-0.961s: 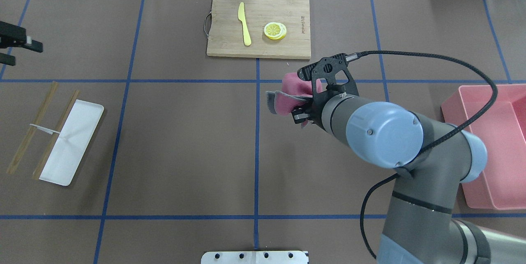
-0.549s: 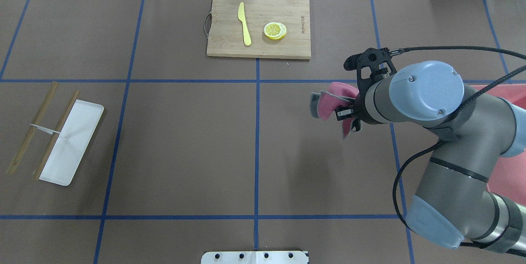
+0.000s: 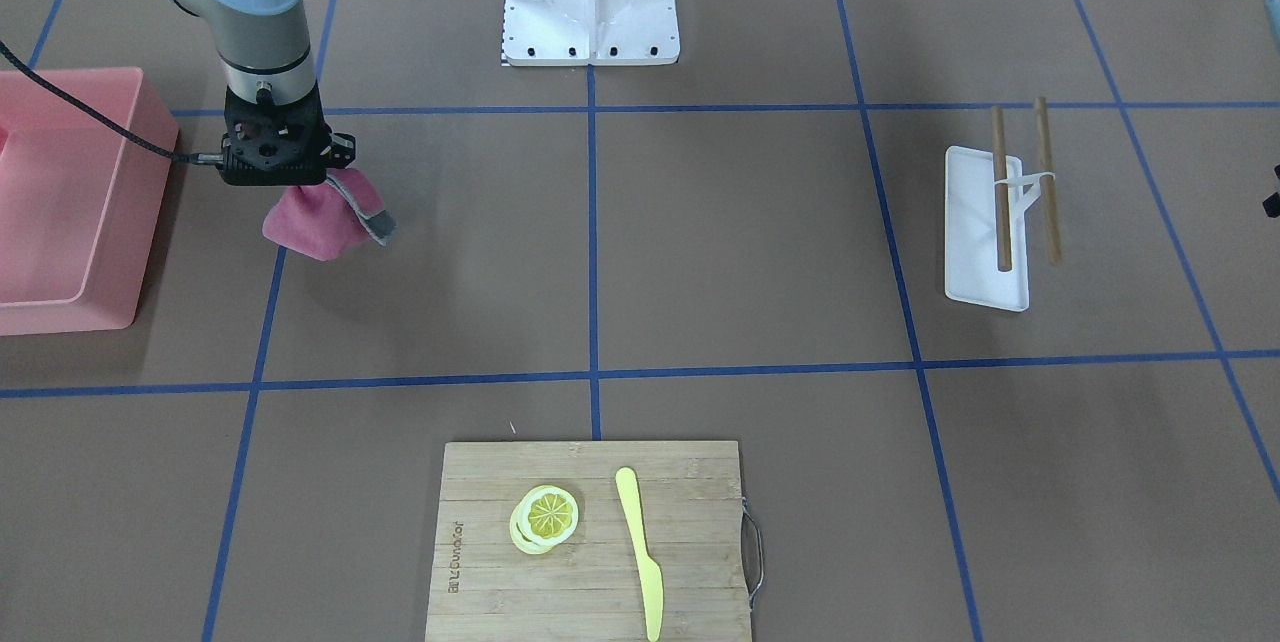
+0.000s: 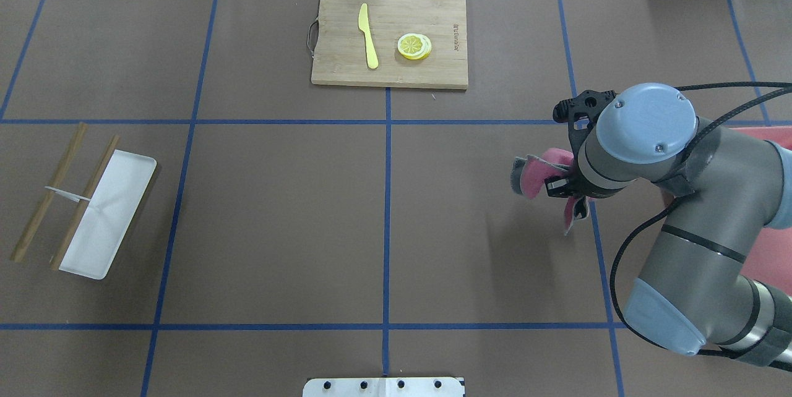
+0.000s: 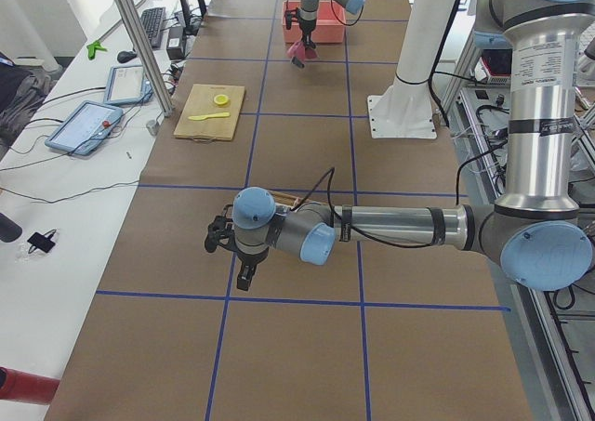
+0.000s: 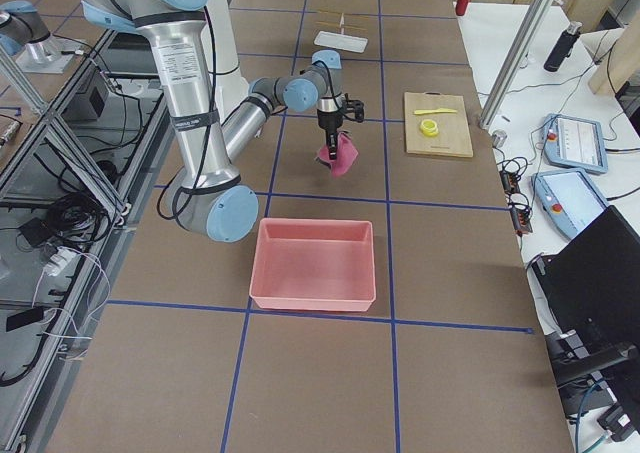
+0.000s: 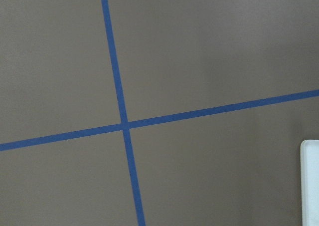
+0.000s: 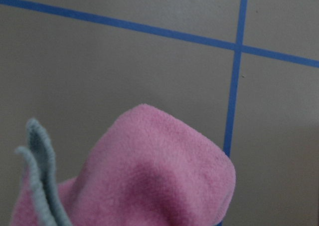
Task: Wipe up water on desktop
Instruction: 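Press the cloth on the table and wipe toward the center with the right gripper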
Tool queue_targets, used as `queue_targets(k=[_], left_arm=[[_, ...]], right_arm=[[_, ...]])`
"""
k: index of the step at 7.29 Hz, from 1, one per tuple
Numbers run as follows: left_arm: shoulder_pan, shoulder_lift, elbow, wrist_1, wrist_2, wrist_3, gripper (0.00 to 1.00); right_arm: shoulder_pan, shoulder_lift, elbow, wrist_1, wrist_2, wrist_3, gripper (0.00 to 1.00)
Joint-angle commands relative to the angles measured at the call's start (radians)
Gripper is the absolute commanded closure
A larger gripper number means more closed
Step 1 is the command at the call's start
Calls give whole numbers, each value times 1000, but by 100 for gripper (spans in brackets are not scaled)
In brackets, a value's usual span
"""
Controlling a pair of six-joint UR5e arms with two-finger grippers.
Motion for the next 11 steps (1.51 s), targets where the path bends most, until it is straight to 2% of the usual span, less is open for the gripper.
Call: queue_targets(k=[1, 3, 4, 6, 7, 8, 9, 10, 11], left_arm=[[-24, 22, 8, -4, 0, 26, 1], [-32, 31, 4, -6, 0, 26, 1], [-34, 31, 5, -3, 0, 24, 1], [-34, 31, 7, -1, 0, 24, 1], [-35, 31, 7, -1, 0, 24, 1], [-40, 31, 7, 0, 0, 24, 1], [-40, 33, 7, 0, 0, 24, 1], [-41, 43, 7, -1, -2, 24, 1], [-41, 45, 5, -3, -5, 24, 1]], right_arm=[[15, -3, -82, 0, 0, -59, 100], [9, 48, -177, 53, -3, -22, 100], [-31, 121, -229, 64, -3, 89, 100], [-83, 343, -327, 66, -3, 287, 100], [-130, 432, -402, 126, -9, 438, 100], [-176, 519, -499, 244, -30, 595, 100], [-212, 598, -548, 253, -103, 712, 100], [-212, 576, -537, 250, -105, 711, 100], [-211, 480, -465, 245, -96, 666, 100]])
